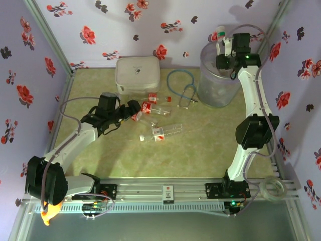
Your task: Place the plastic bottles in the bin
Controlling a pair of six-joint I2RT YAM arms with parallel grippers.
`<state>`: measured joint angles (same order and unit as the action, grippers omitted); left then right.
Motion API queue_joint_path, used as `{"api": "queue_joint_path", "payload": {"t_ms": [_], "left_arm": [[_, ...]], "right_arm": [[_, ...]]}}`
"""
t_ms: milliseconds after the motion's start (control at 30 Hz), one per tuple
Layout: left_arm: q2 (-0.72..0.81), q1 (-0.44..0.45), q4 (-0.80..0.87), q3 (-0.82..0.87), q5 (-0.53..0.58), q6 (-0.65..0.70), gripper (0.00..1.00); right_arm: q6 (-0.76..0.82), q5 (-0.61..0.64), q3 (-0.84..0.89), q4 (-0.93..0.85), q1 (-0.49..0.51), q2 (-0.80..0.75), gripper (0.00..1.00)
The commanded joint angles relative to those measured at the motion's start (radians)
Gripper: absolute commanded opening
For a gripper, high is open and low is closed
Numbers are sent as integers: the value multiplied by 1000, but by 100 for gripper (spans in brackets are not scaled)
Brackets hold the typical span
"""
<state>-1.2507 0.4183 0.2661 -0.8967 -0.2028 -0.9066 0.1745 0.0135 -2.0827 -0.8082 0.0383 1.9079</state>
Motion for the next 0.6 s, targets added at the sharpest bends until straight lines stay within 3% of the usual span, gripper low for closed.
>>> {"api": "queue_joint_path", "payload": {"t_ms": [0,367,567], "left_arm": [[-6,-9,-13,18,11,14,98],[-30,-9,-18,4,6,20,98],[-79,-8,-30,-31,-17,26,98]], "right_arm": [[-17,-42,72,20,2,-24,51],[-53,-162,135,-6,-6,-30,59],[-62,-184,39,-110,-14,2,76]]}}
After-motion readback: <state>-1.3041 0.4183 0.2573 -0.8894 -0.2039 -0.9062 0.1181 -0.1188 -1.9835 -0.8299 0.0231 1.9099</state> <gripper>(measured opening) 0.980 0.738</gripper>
